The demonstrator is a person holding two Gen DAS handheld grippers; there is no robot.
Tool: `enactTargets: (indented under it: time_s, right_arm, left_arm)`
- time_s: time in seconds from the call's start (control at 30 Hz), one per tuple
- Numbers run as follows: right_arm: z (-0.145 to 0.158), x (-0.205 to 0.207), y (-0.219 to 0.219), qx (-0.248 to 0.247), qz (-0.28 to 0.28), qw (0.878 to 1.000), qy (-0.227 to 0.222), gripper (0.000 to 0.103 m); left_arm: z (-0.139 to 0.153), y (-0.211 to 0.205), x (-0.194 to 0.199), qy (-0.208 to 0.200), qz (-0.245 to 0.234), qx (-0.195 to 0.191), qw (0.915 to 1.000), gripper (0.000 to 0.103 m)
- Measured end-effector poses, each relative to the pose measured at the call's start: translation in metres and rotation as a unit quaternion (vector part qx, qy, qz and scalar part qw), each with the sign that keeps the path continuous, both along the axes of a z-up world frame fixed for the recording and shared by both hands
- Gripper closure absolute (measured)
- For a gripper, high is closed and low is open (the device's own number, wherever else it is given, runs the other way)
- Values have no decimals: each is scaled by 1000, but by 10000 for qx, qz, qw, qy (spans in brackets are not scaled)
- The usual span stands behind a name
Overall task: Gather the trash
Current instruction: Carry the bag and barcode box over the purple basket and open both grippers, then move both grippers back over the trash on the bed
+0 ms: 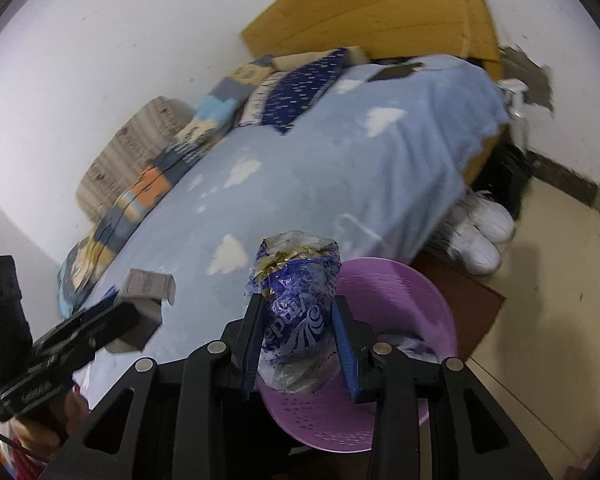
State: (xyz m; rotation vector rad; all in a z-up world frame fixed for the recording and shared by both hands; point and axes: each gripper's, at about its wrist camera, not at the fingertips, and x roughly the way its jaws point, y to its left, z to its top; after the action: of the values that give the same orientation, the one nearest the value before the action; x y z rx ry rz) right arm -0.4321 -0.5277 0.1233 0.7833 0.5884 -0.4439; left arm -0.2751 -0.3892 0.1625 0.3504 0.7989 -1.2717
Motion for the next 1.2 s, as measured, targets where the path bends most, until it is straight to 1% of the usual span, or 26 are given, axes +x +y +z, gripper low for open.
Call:
enactTargets:
  time_s: [0.03, 0.07, 0.1, 0.2, 0.27, 0.37, 0.43, 0.57, 0.7, 0.8, 0.97, 1.2]
  right_arm:
    - [-3, -3, -4, 38, -75, 10000, 17, 65]
    - [-5, -6, -7, 72, -126, 9999, 23, 61]
    - [-5, -8, -8, 85, -157, 9998, 26, 60]
    - [-7, -14, -14, 79, -280, 9996, 50, 59]
    - [-6, -14, -15, 32, -298, 9995, 42, 59]
    - [-4, -13, -12, 16, -256, 9997, -7, 59]
    - [-5, -7, -10, 62, -195, 9998, -27, 59]
    - [-2, 14, 6, 13, 162, 9999, -54, 59]
    - [3, 45, 27, -68, 596, 9982, -37, 59]
    - [6, 74, 46, -152, 954, 9953, 0, 59]
    - [14, 123, 82, -326, 1540, 9875, 58, 59]
    - [20, 187, 135, -528, 2280, 9721, 146, 59]
  left_arm:
    - [-2, -7, -4, 17, -76, 47, 10000, 46]
    - [-4, -10, -6, 19, -82, 68, 9999, 40]
    - [-4, -12, -7, 14, -60, 83, 9999, 36]
    - [-5, -12, -7, 67, -58, 67, 9999, 36]
    - [-5, -7, -2, 32, 26, 44, 10000, 36]
    - [-3, 5, 9, 109, 159, -13, 9998, 36]
    - [-2, 15, 15, 75, 243, -62, 9997, 36]
    - [0, 44, 33, -95, 557, -70, 9984, 36]
    - [0, 79, 61, -24, 973, -130, 9952, 36]
    - [-1, 109, 85, -32, 1316, -136, 9912, 36]
    - [-4, 160, 125, -12, 1911, -149, 9815, 35]
    - [-13, 226, 174, 45, 2689, -153, 9630, 35]
